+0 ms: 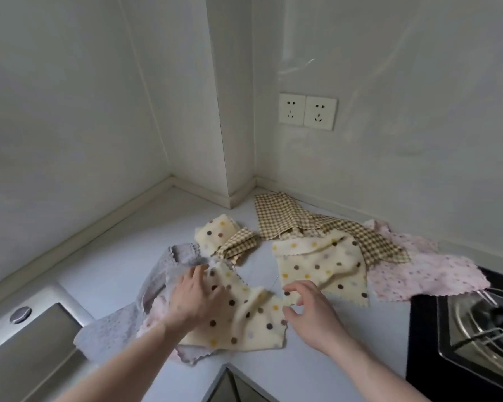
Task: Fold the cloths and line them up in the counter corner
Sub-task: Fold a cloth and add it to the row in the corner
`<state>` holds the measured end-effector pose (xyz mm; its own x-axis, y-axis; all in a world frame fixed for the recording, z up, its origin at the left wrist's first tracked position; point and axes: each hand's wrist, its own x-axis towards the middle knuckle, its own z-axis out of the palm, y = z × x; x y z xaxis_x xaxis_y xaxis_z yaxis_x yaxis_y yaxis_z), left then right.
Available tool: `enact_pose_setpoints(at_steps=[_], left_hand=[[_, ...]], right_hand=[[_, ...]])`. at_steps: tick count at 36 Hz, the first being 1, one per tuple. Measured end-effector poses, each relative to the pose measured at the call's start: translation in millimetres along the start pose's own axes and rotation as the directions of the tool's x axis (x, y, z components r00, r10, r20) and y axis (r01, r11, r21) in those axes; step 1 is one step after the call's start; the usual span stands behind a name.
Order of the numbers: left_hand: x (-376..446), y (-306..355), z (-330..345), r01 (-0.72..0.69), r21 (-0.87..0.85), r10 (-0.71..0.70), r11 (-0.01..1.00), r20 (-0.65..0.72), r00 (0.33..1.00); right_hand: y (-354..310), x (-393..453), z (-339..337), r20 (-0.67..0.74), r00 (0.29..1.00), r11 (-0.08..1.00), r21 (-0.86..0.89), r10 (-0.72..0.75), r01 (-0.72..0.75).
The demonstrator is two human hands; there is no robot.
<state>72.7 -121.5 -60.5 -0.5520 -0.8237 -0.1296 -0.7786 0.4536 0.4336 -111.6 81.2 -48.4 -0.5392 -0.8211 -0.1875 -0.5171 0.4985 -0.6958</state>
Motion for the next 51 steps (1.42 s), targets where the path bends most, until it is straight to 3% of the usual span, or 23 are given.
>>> enact_pose_setpoints(at_steps=[5, 9, 12, 17, 19, 22, 28, 31, 37, 44, 51], left_hand=[[-8.5, -30.4, 44.1, -0.124, 0.064, 0.134, 0.99, -0.193, 0.972], [-2.4, -40.3, 55.8, -0.223, -0.016, 0.207, 0.975, -0.319, 0.925], [6.1, -45.5, 65.7, -0.301, -0.032, 0.265, 0.953, -0.392, 0.881], [9.0, -59.7, 80.5, -0.426, -0.056, 0.334, 0.903, -0.532, 0.778], [1.4, -63.8, 83.1, -0.485, -0.083, 0.346, 0.871, -0.597, 0.724], [-3.2, -63.7, 83.1, -0.514, -0.152, 0.305, 0.844, -0.652, 0.694], [-41.9, -53.2, 70.9, -0.43, -0.34, 0.155, 0.836, -0.606, 0.78], [-66.5, -41.1, 46.5, -0.447, -0.34, 0.186, 0.827, -0.585, 0.79], [-106.2, -18.6, -4.1, -0.458, -0.406, 0.291, 0.791, -0.409, 0.865], [-162.5, -12.6, -39.2, -0.555, -0.37, 0.423, 0.745, -0.38, 0.822], [-184.0, 8.0, -65.5, -0.607, -0.427, 0.422, 0.67, -0.454, 0.785]], right_hand=[[29.8, 22.0, 60.3, -0.11, 0.985, 0.977, -0.181, -0.132, 0.111], [44.2, 29.6, 87.6, -0.335, 0.89, 0.901, -0.404, -0.308, 0.16], [51.9, 37.3, 94.3, -0.427, 0.822, 0.886, -0.424, -0.376, 0.186], [59.0, 39.8, 104.2, -0.399, 0.835, 0.88, -0.434, -0.38, 0.193], [60.3, 35.6, 111.2, -0.458, 0.79, 0.887, -0.404, -0.408, 0.224], [62.4, 32.7, 115.0, -0.533, 0.735, 0.902, -0.331, -0.42, 0.276], [53.7, -23.7, 119.9, -0.62, 0.743, 0.957, -0.045, -0.251, 0.286], [39.8, -57.0, 109.9, -0.665, 0.718, 0.956, 0.017, -0.207, 0.291], [17.8, -105.7, 75.5, -0.653, 0.727, 0.963, -0.011, -0.211, 0.269], [-16.1, -159.6, 47.6, -0.679, 0.7, 0.959, -0.023, -0.223, 0.283], [-25.4, -205.0, 17.9, -0.724, 0.668, 0.958, 0.031, -0.176, 0.286]])
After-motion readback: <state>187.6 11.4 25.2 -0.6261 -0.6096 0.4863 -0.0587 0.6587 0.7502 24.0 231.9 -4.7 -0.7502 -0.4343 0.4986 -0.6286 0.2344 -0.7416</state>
